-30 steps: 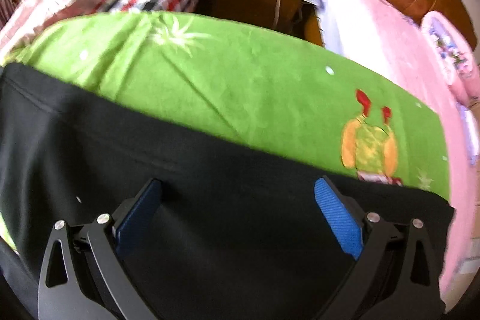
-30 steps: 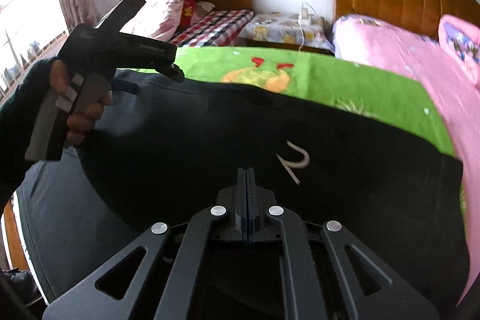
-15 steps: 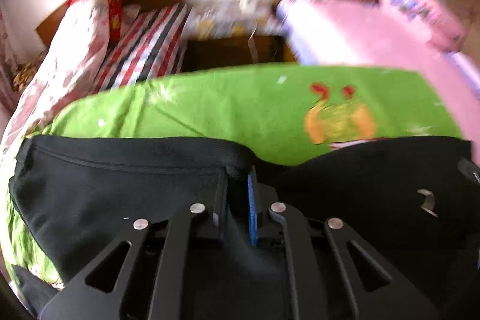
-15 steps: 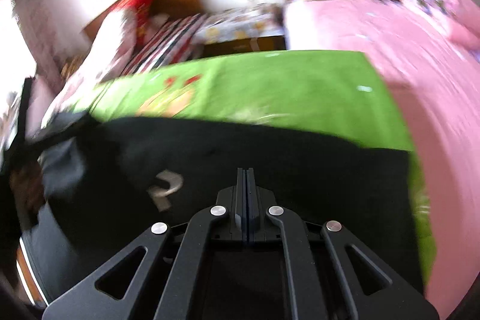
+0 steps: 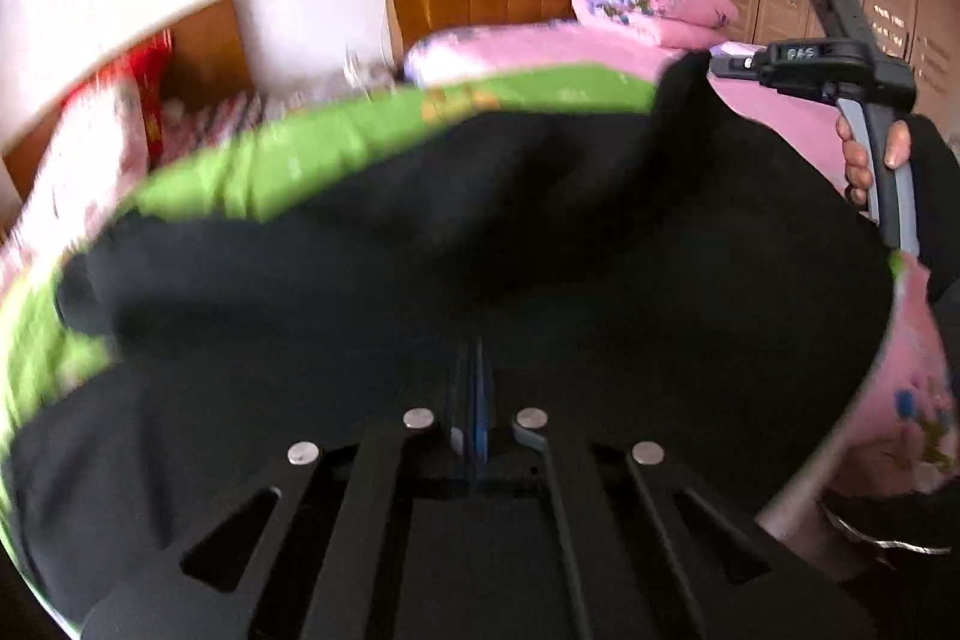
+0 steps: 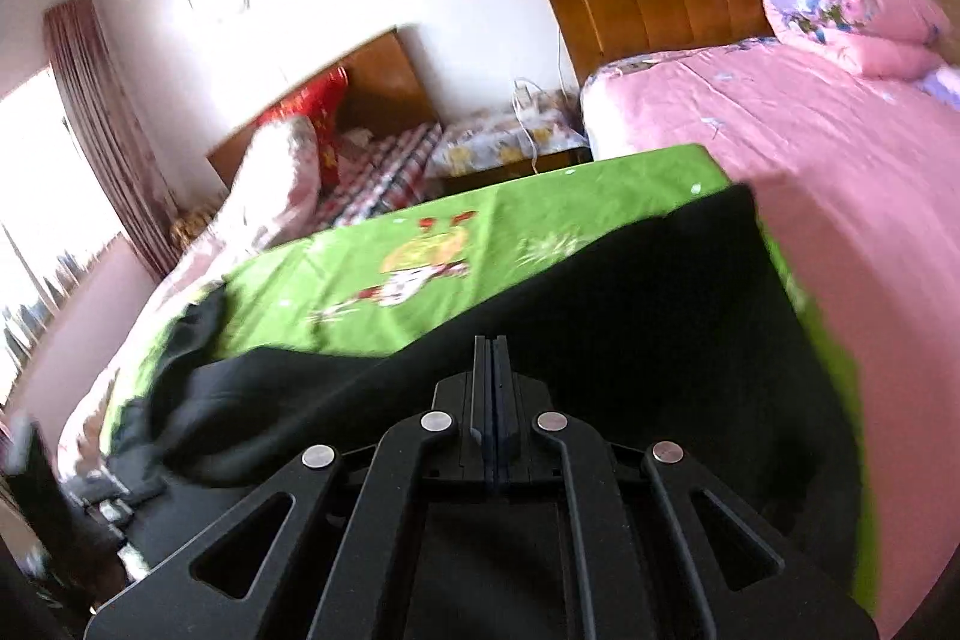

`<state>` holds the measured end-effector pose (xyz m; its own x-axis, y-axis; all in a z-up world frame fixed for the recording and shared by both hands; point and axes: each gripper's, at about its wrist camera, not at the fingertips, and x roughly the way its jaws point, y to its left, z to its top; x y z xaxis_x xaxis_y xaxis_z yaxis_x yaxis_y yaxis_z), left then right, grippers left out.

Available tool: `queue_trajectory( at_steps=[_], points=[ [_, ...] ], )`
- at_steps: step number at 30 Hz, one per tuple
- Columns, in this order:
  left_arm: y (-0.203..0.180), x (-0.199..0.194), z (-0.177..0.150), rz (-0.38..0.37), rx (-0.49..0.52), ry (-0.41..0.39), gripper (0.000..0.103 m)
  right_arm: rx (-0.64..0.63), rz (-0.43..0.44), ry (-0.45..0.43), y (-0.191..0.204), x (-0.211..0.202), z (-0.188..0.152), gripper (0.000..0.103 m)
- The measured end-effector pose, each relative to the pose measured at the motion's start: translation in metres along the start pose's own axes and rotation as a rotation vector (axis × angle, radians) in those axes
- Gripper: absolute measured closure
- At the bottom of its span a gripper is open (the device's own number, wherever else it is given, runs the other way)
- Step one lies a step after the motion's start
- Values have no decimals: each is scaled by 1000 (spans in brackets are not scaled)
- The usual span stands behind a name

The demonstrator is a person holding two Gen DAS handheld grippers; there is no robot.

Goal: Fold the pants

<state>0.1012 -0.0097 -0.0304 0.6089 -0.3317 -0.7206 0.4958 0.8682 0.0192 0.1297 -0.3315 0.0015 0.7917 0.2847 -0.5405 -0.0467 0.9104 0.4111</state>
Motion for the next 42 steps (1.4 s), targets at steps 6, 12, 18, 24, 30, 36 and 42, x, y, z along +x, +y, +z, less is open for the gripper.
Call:
queue_trajectory(
  at_steps=[6, 12, 18, 24, 30, 36, 42],
  points=[
    [20, -7, -14, -119, -188, 20, 74, 147, 2, 9, 8, -19, -56, 97],
    [70, -10, 34, -119, -474, -75, 2, 173, -68, 105, 15, -8, -76, 97],
    [108, 60, 74, -159, -757, 157, 24, 123, -54, 109, 31, -5, -73, 97],
    [102, 27, 52, -191, -722, -30, 94, 166, -40, 96, 30, -17, -80, 97],
    [76, -23, 0, -240, -505, -34, 91, 248, -12, 98, 17, -25, -102, 97],
    [84, 12, -47, -288, -534, -35, 86, 136, -54, 159, 21, -9, -125, 97],
    [83, 6, -50, -294, -538, -45, 86, 300, 101, 121, 8, -23, -124, 97]
  ],
)
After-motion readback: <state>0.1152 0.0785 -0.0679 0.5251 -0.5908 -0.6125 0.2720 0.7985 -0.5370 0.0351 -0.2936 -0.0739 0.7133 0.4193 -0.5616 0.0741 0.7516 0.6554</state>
